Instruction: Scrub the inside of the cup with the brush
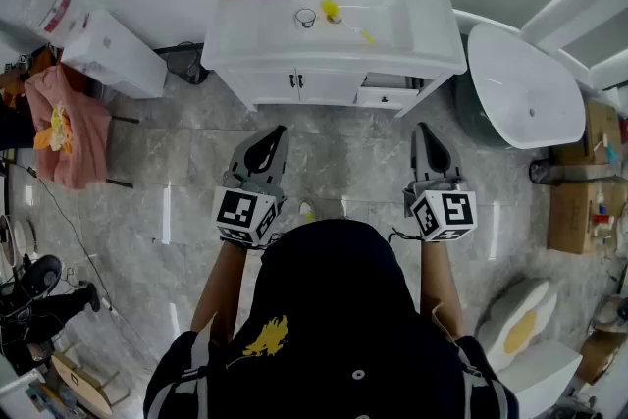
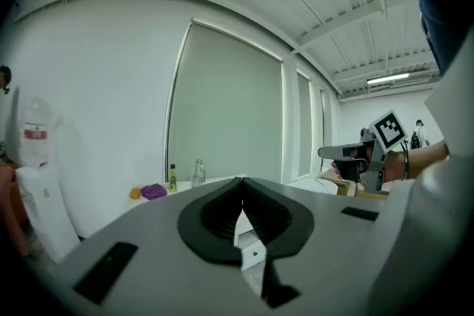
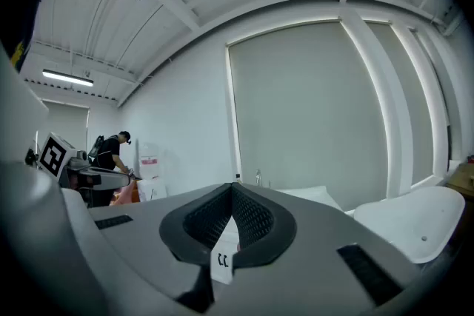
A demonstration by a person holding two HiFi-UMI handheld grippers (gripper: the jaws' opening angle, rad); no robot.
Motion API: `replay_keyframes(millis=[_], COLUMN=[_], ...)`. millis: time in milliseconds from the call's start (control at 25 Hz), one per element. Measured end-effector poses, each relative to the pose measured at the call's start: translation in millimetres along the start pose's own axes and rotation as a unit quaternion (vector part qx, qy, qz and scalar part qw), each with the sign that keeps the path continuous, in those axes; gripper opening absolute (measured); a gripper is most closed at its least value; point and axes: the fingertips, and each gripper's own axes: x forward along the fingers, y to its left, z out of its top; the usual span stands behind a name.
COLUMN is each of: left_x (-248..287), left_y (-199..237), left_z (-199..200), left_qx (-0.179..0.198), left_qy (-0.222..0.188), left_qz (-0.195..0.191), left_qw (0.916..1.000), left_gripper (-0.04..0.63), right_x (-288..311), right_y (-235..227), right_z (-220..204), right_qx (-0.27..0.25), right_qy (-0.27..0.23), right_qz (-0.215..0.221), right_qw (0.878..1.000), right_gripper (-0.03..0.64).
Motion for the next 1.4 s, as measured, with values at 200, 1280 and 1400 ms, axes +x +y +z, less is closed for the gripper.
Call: replay_keyframes(millis=[200,1280,1400], left_x=[-1.2,25.2,28.6], left_y=[-12.5,-40.6,-37.4], left_z=[-6.7,-4.1,-17.3], left_qx=[0.001,0.068,0.076], left_qy=[0.015,0.027,0.053], left_qz=[-0.002,0.061,0.052], left_qw=[0.9999,0.9954,0.9944], left_gripper=[0.018,0.422,0.422], right_x=[-2.3,-28.2,-15.0], right_y=[10.8,-45.9,-43.5], right_z=[-6.6,-16.5,-24.5], right_qx=[-0.006,-0.019,-0.003], right_qy=[0.008,0.031,0.037], right_qz=[0.020,0.087,0.097], right_qw=[1.000,0.996,0.995], right_gripper=[0.026,0.354,0.354])
